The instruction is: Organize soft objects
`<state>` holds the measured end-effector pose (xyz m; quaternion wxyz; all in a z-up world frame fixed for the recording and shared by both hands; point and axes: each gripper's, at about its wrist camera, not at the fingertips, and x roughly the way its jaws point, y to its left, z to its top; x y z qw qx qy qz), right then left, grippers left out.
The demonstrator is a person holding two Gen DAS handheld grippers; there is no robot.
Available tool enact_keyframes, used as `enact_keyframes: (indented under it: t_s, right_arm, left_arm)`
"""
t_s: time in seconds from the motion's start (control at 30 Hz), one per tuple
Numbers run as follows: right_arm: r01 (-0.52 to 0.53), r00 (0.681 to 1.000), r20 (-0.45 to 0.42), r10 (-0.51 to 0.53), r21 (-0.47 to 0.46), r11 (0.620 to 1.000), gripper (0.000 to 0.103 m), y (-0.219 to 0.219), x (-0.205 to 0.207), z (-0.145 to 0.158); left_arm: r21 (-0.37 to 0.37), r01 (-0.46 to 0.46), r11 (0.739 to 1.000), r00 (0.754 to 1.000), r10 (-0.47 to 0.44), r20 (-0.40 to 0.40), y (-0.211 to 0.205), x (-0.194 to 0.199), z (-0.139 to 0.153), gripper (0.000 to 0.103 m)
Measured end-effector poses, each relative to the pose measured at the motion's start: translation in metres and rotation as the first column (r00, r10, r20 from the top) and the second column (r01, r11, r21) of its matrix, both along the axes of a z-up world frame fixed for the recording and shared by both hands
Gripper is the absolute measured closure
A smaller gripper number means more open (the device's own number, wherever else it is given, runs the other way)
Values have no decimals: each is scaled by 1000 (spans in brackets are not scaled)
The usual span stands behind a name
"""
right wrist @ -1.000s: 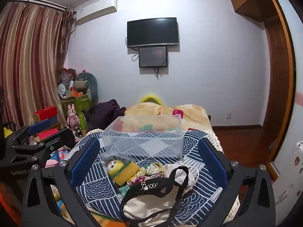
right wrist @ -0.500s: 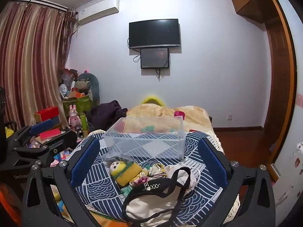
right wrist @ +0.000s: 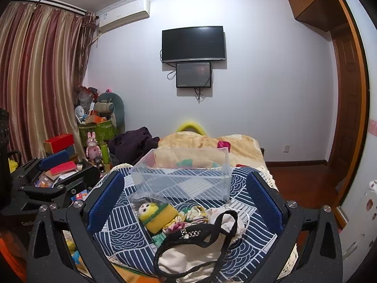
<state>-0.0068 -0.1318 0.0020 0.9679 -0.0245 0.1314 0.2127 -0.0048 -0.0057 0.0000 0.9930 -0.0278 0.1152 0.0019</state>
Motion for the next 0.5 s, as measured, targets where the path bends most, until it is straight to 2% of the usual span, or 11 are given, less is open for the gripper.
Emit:
enact_keyframes:
  t_s: [0.5]
  right_arm:
    - [-3,1000,3,3,2,1000,0,0,-1,0]
  left_arm:
    - [-2,-2,1000,1000,2,-6,1,2,0,0]
